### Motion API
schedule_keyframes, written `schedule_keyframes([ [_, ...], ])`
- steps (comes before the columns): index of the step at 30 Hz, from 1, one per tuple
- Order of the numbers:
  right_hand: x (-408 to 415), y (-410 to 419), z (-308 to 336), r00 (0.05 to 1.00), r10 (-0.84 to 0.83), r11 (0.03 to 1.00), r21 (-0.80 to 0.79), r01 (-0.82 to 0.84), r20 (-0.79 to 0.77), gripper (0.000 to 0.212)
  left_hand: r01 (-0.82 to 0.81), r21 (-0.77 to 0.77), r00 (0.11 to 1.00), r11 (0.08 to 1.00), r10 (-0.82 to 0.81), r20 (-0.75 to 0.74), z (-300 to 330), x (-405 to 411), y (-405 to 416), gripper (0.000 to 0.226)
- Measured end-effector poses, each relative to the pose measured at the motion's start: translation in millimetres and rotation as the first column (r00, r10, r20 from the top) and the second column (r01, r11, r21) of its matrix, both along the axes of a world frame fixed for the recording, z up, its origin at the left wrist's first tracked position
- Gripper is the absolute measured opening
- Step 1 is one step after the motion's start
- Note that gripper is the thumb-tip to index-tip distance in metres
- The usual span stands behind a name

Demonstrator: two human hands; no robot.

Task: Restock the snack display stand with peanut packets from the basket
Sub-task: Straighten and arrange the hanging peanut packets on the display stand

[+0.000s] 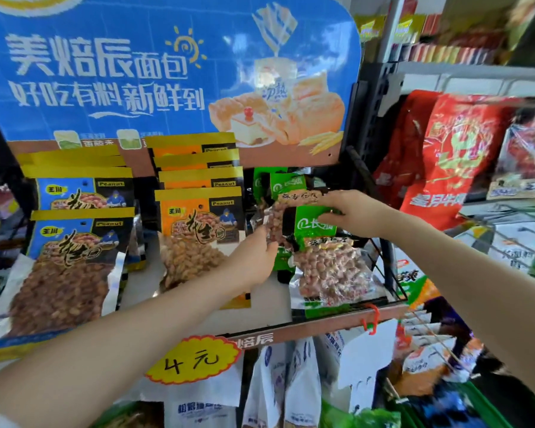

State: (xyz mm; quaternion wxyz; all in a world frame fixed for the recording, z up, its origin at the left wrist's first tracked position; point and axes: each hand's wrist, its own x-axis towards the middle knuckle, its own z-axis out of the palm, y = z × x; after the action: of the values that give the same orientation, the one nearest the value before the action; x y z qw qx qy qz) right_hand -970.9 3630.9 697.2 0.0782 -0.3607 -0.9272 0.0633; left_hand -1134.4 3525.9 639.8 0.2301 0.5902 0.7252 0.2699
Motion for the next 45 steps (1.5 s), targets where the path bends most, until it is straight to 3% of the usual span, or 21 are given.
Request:
schedule_keyframes([
  [3,-3,6,6,0.999,0.032,0.997,-0.064,-0.031,0.003,0.036,-0.116,-0.015,0.948,0.993,0.115,0.297,-4,5,6,0.047],
  [5,-3,13,5,0.998,0.056,0.998,-0.020,-0.056,0.013,0.039,-0.146,-0.044,0.917,0.988,0.152,0.370,-6,7,6,0.057],
  [7,-6,21,3,0.994,0.091,0.993,0.064,-0.095,0.060,0.042,-0.142,-0.065,0.916,0.988,0.156,0.371,-8,9,7,0.064],
  [9,-13,30,10,0.990,0.138,0.983,0.117,-0.138,0.011,0.042,-0.166,-0.028,0.910,0.986,0.164,0.381,-5,13,11,0.069],
  [12,-27,46,26,0.979,0.179,0.982,0.075,-0.173,-0.093,0.049,-0.235,0.079,0.891,0.969,0.183,0.416,2,19,20,0.078],
  [15,-41,62,25,0.980,0.197,0.980,-0.013,-0.197,0.018,0.061,-0.261,0.066,0.891,0.963,0.214,0.400,1,23,23,0.101],
  [20,-48,73,21,0.971,0.237,0.971,-0.055,-0.234,0.038,0.058,-0.271,0.112,0.912,0.956,0.217,0.348,-8,29,21,0.107],
  [24,-37,65,24,0.969,0.248,0.966,-0.070,-0.247,0.004,0.047,-0.339,0.212,0.877,0.917,0.226,0.424,-7,27,29,0.101],
  [27,-23,58,34,0.977,0.202,0.943,-0.257,-0.214,-0.073,0.042,-0.310,0.335,0.878,0.890,0.132,0.461,0,27,35,0.087],
  [29,-12,53,42,0.977,0.158,0.910,-0.363,-0.199,-0.141,0.046,-0.262,0.390,0.896,0.883,0.072,0.437,2,26,36,0.080],
  [32,8,46,55,0.971,0.071,0.852,-0.492,-0.177,-0.226,0.051,-0.142,0.484,0.961,0.864,0.003,0.277,9,24,30,0.072],
  [35,21,41,66,0.975,0.057,0.851,-0.500,-0.159,-0.213,0.027,-0.021,0.515,0.991,0.857,-0.052,0.126,20,23,19,0.068],
  [38,23,34,73,0.973,0.083,0.823,-0.536,-0.189,-0.215,0.021,0.058,0.496,0.998,0.866,-0.059,-0.015,25,19,10,0.060],
  [41,14,29,71,0.967,0.062,0.758,-0.619,-0.207,-0.248,0.061,0.089,0.468,0.995,0.879,-0.103,0.003,25,9,7,0.063],
  [45,-6,27,58,0.933,0.043,0.777,-0.575,-0.256,-0.357,0.057,0.131,0.425,0.991,0.896,-0.125,-0.042,25,5,8,0.065],
])
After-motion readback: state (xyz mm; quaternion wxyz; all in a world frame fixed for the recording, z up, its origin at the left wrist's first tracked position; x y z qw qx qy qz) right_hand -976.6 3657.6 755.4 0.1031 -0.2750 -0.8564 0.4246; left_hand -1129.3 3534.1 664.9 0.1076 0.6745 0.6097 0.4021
